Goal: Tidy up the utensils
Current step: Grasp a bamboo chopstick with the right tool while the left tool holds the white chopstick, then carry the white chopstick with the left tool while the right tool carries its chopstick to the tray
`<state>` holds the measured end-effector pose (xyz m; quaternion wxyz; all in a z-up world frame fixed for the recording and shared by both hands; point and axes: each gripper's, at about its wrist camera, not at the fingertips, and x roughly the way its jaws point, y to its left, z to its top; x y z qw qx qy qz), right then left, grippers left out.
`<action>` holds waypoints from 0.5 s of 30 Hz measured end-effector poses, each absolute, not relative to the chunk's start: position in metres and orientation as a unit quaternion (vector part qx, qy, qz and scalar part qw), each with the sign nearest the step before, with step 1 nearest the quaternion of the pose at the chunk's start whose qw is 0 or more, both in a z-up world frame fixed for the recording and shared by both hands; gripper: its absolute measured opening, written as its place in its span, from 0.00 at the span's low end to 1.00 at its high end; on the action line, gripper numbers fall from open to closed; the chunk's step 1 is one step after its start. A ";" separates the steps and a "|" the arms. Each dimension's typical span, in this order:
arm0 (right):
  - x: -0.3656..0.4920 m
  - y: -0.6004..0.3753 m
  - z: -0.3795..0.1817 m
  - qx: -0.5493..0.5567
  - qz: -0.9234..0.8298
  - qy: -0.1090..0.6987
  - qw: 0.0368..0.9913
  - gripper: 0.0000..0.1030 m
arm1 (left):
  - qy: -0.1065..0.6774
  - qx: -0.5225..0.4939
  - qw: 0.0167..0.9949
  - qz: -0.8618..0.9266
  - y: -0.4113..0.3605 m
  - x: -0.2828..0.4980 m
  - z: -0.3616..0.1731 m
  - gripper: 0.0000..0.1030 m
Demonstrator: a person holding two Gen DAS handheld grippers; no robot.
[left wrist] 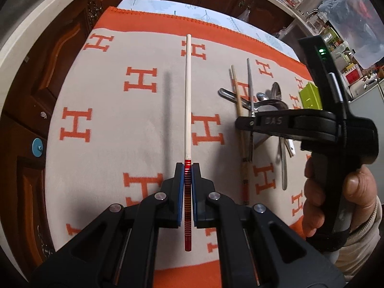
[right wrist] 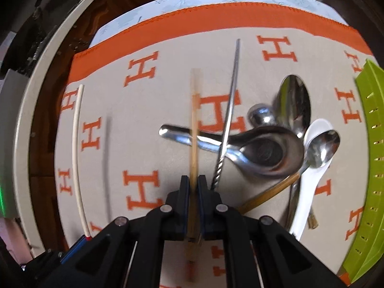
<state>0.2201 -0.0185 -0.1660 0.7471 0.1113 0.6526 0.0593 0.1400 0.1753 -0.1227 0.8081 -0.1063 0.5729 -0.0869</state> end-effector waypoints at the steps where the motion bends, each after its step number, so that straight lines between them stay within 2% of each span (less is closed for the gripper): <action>1: 0.216 -0.019 -0.164 0.115 0.066 0.654 0.745 0.06 | 0.570 -0.106 0.810 -0.087 0.174 0.136 -0.119 0.03; 15: 0.138 -0.055 -0.060 0.081 0.102 0.559 0.819 0.06 | 0.534 -0.114 0.830 -0.116 0.130 0.097 -0.065 0.03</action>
